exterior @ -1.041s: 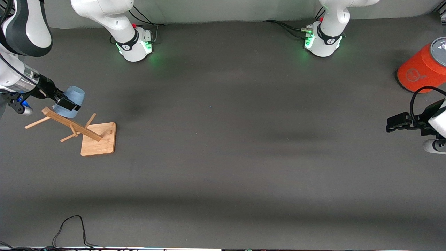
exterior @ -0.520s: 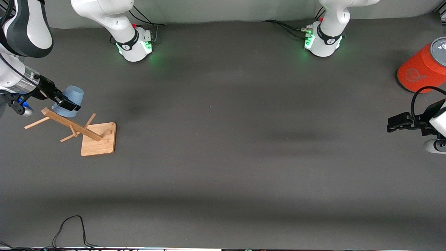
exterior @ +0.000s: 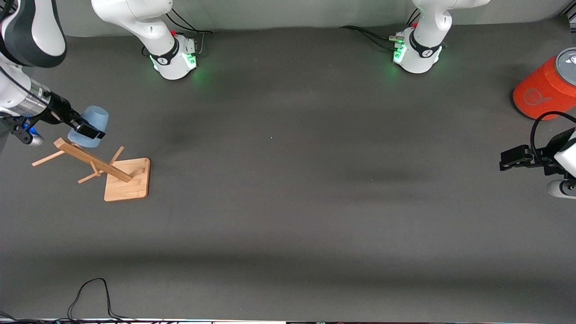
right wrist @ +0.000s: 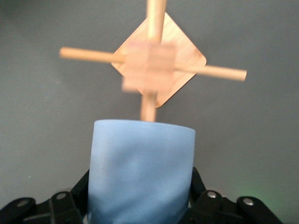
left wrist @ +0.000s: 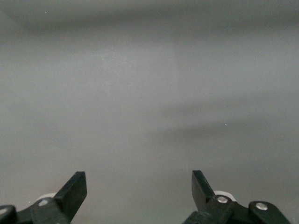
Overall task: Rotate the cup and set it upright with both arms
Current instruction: 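Lift the blue cup off the peg and carry it to mid-table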
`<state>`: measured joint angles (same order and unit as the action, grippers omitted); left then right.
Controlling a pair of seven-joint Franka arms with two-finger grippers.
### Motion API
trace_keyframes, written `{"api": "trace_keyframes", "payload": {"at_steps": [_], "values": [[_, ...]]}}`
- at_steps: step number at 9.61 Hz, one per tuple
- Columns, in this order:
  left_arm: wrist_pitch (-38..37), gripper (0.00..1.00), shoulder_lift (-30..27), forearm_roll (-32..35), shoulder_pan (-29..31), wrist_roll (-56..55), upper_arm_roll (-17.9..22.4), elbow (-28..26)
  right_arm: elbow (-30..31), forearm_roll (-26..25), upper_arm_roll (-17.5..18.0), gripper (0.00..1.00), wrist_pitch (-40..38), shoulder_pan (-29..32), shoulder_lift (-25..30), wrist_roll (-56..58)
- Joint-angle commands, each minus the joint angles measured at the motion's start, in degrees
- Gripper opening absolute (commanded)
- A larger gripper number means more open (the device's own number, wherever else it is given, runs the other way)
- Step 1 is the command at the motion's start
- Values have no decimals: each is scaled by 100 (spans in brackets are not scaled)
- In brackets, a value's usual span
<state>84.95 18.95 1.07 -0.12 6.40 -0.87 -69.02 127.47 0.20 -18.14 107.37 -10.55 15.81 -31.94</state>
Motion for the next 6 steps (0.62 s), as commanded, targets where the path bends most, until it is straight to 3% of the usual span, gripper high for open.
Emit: {"api": "trace_keyframes", "payload": {"at_steps": [1,4,6], "values": [[-146,100,12,-28,12,107,25,108,6,6,12,38,-461,-333,553,-556],[-154,100,12,-28,21,107,25,99,-3,6,126,37,-989,-1051,993,-1801],[-154,100,12,-28,12,107,25,108,-125,15,215,36,-1017,-2024,995,-3232]]}}
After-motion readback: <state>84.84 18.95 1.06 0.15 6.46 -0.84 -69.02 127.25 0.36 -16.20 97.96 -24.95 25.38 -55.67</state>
